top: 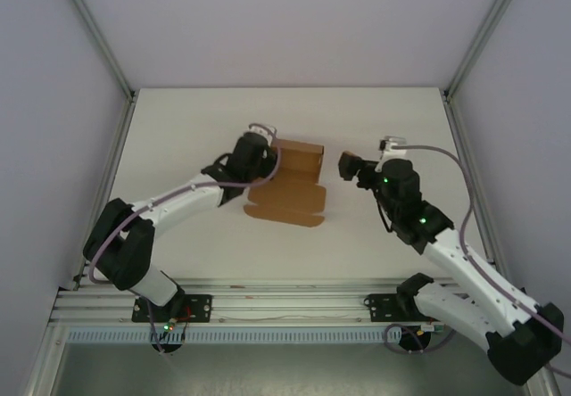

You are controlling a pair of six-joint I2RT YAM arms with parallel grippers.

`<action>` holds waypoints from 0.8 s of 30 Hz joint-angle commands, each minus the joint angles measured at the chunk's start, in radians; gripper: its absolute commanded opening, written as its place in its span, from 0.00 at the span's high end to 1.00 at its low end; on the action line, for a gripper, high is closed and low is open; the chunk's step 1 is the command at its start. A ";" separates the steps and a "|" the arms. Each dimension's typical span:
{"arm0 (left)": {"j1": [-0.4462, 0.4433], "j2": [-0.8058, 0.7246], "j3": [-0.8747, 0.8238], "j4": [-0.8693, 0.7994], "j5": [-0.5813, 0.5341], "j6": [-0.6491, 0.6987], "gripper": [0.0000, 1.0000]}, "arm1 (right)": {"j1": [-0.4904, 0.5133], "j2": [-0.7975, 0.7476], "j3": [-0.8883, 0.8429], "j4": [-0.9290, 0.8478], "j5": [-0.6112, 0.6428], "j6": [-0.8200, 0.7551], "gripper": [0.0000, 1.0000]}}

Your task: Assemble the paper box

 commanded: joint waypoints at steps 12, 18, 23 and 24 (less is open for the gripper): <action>-0.054 0.276 0.545 -0.889 0.249 0.858 1.00 | -0.026 -0.037 -0.009 -0.358 0.083 0.082 0.00; -0.136 0.500 0.644 -0.920 0.043 0.855 1.00 | -0.030 -0.051 -0.007 -0.382 0.105 0.091 0.00; -0.176 0.614 0.671 -0.840 -0.099 0.825 1.00 | -0.031 -0.057 -0.007 -0.382 0.110 0.086 0.00; -0.183 0.626 0.660 -0.789 -0.125 0.820 1.00 | -0.034 -0.058 -0.008 -0.378 0.109 0.083 0.00</action>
